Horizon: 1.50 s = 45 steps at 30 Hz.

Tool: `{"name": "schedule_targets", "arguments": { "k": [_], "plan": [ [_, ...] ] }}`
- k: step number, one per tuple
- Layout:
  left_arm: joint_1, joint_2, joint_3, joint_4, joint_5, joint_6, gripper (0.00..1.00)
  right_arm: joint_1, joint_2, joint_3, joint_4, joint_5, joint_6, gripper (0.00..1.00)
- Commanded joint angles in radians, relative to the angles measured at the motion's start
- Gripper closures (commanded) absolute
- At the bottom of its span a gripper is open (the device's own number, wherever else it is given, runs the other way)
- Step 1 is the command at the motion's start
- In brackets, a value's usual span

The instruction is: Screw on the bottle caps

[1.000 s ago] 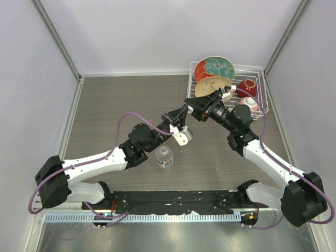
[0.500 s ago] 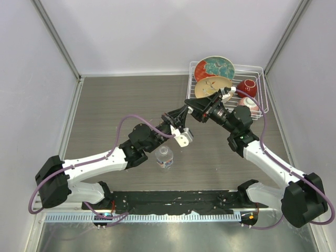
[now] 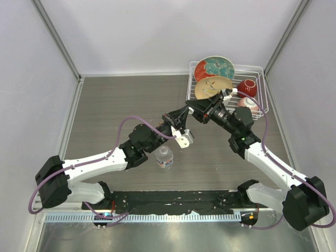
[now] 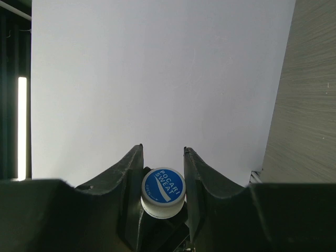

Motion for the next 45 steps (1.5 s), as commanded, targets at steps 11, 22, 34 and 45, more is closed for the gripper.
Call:
{"name": "schedule_targets", "arguments": {
  "k": [11,22,34,45],
  "plan": [
    [0.02,-0.122,0.081,-0.097,-0.241,-0.088,0.52,0.003,-0.145,0.096,-0.389,0.07,-0.321,0.93],
    [0.038,-0.409,0.127,-0.788,-0.055,-0.478,0.3,-0.011,-0.061,0.248,-0.508,0.127,-0.489,0.94],
    [0.158,-0.499,-0.023,-0.955,0.165,-0.952,0.0,-0.014,-0.079,0.371,-0.672,0.226,-0.677,0.94],
    [0.172,-0.455,-0.15,-0.74,0.279,-1.037,0.0,-0.014,-0.134,0.359,-0.709,0.271,-0.714,0.94]
  ]
}}
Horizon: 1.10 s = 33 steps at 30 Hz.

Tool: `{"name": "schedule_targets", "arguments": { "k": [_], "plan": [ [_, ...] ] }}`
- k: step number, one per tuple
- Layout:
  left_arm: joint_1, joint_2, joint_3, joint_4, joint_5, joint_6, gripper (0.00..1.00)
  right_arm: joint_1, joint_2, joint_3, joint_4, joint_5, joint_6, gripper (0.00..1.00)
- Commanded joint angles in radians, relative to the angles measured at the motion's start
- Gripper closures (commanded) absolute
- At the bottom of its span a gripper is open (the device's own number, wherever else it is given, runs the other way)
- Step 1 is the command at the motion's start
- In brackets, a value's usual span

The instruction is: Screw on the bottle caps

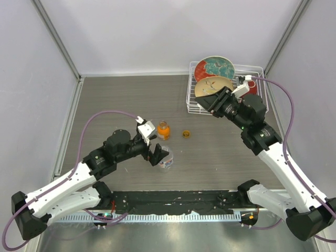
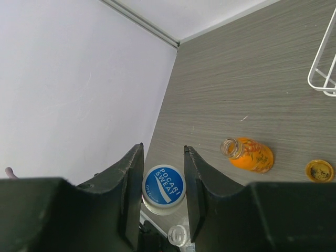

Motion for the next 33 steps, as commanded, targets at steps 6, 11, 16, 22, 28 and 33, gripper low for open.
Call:
{"name": "schedule_targets", "arguments": {
  "k": [6,11,16,22,28,33],
  "plan": [
    [0.003,0.058,-0.026,0.178,0.095,-0.04,0.0,-0.007,-0.025,0.017,0.0,0.032,-0.051,0.94],
    [0.003,0.068,-0.062,0.183,0.092,-0.037,0.04,-0.015,-0.036,0.017,-0.012,0.032,-0.063,0.94],
    [0.003,0.056,-0.098,0.224,0.052,-0.022,0.13,-0.027,-0.036,0.02,-0.019,0.028,-0.067,0.94],
    [0.003,0.094,-0.119,0.316,0.021,-0.008,0.48,-0.032,-0.037,0.011,-0.02,0.018,-0.059,0.95],
    [0.003,0.131,-0.119,0.361,0.02,0.007,0.75,-0.032,-0.048,-0.012,-0.022,0.009,-0.05,0.96],
    [-0.004,0.206,-0.018,0.165,0.038,0.102,0.96,-0.04,-0.059,-0.011,-0.028,0.009,-0.051,0.97]
  ]
}}
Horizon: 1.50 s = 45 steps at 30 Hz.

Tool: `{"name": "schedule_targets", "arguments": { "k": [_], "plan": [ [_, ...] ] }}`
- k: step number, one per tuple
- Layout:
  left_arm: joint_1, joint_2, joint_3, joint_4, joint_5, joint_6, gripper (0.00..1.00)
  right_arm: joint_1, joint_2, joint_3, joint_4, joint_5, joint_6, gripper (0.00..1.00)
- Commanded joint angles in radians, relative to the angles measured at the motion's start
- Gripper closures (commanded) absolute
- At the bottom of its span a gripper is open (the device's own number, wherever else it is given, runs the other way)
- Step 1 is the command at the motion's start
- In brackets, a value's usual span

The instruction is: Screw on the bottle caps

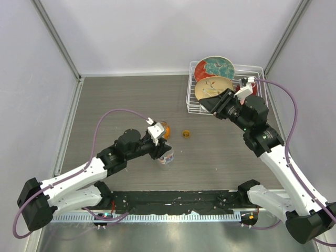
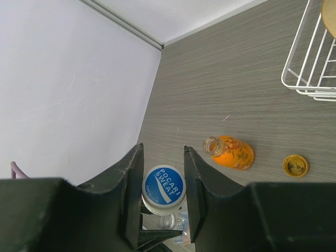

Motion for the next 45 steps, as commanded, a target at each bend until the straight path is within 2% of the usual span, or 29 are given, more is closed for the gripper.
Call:
{"name": "schedule_targets", "arguments": {
  "k": [1,4,6,8,9,11,18,23,26,28,30,32,33,35,36,38,39,40,45],
  "plan": [
    [-0.024,0.076,0.114,-0.154,0.001,0.124,1.0,-0.012,-0.029,0.009,0.018,-0.006,-0.004,0.97],
    [-0.085,0.183,0.241,-0.359,-0.043,0.258,1.0,-0.017,-0.032,0.018,0.006,-0.003,-0.003,0.97],
    [-0.11,0.264,0.403,-0.592,-0.083,0.341,1.0,-0.02,-0.037,0.031,-0.006,0.009,-0.007,0.97],
    [-0.121,0.409,0.534,-0.813,-0.102,0.372,1.0,-0.02,-0.046,0.035,-0.026,0.031,-0.018,0.97],
    [-0.121,0.459,0.642,-0.869,-0.123,0.379,1.0,-0.02,-0.063,0.035,-0.031,0.04,-0.024,0.97],
    [-0.123,0.553,0.707,-0.962,-0.135,0.386,1.0,-0.023,-0.073,0.032,-0.046,0.063,-0.029,0.96],
    [-0.193,0.682,0.729,-0.927,-0.131,0.376,1.0,-0.025,-0.103,0.044,-0.097,0.107,-0.061,0.97],
    [-0.218,0.873,0.953,-1.028,-0.12,0.387,1.0,-0.025,-0.115,0.038,-0.099,0.129,-0.066,0.96],
    [-0.225,0.955,1.008,-1.067,-0.09,0.378,1.0,-0.025,-0.129,0.033,-0.106,0.146,-0.073,0.97],
    [-0.233,0.989,1.018,-1.075,-0.07,0.367,0.87,-0.025,-0.129,0.035,-0.115,0.153,-0.087,0.97],
    [-0.235,1.001,1.027,-1.095,-0.013,0.363,0.67,-0.026,-0.124,0.041,-0.122,0.155,-0.093,0.96],
    [-0.235,1.001,1.03,-1.081,0.0,0.34,0.6,-0.025,-0.118,0.045,-0.122,0.152,-0.096,0.96],
    [-0.235,0.998,1.034,-1.076,0.01,0.332,0.49,-0.025,-0.112,0.045,-0.122,0.15,-0.093,0.96],
    [-0.235,0.99,1.041,-1.069,0.026,0.318,0.35,-0.025,-0.109,0.045,-0.12,0.144,-0.095,0.96],
    [-0.235,0.989,1.045,-1.07,0.051,0.313,0.21,-0.025,-0.104,0.045,-0.122,0.143,-0.096,0.96],
    [-0.235,0.975,1.042,-1.073,0.073,0.307,0.14,-0.025,-0.1,0.048,-0.122,0.14,-0.095,0.96],
    [-0.235,0.969,1.036,-1.072,0.081,0.309,0.04,-0.025,-0.1,0.05,-0.122,0.14,-0.099,0.96],
    [-0.235,0.961,1.024,-1.072,0.095,0.31,0.01,-0.025,-0.095,0.051,-0.122,0.14,-0.099,0.96],
    [-0.233,0.915,1.031,-1.118,0.078,0.361,0.0,-0.025,-0.087,0.068,-0.131,0.135,-0.107,0.96]
  ]
}}
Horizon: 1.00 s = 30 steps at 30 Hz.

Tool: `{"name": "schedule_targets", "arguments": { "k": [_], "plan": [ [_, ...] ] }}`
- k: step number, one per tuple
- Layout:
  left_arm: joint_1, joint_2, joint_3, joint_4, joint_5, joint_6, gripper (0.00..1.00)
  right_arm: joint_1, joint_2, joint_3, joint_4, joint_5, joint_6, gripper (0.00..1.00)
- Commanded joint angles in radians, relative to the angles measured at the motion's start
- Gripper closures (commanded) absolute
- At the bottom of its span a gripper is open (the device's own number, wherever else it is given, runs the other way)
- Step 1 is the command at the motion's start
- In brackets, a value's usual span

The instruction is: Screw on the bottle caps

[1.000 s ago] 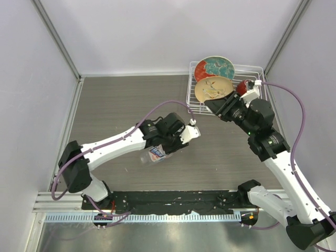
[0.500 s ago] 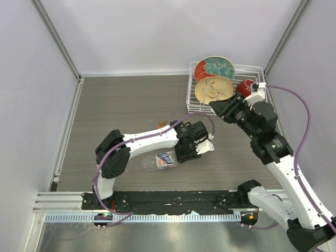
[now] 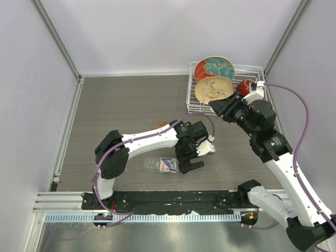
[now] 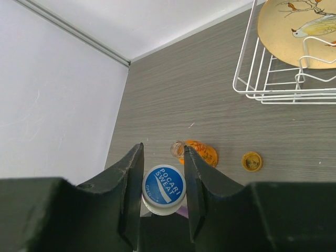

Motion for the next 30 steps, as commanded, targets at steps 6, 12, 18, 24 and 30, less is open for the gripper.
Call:
{"name": "schedule_targets", "arguments": {
  "k": [6,12,18,24,30],
  "plan": [
    [-0.001,-0.184,0.005,-0.089,-0.093,0.06,0.0,-0.003,0.018,0.08,0.005,-0.009,-0.038,0.96],
    [0.042,-0.366,-0.186,0.015,-0.099,0.101,0.0,-0.004,0.03,0.096,0.005,-0.025,-0.05,0.96],
    [0.122,-0.403,-0.349,0.139,-0.09,0.143,0.0,-0.004,0.04,0.094,0.008,-0.032,-0.055,0.96],
    [0.122,-0.396,-0.43,0.217,-0.096,0.167,0.0,-0.003,0.036,0.097,0.009,-0.035,-0.055,0.96],
    [0.12,-0.399,-0.457,0.19,-0.055,0.212,0.0,-0.003,0.038,0.105,0.009,-0.043,-0.053,0.96]
  ]
}}
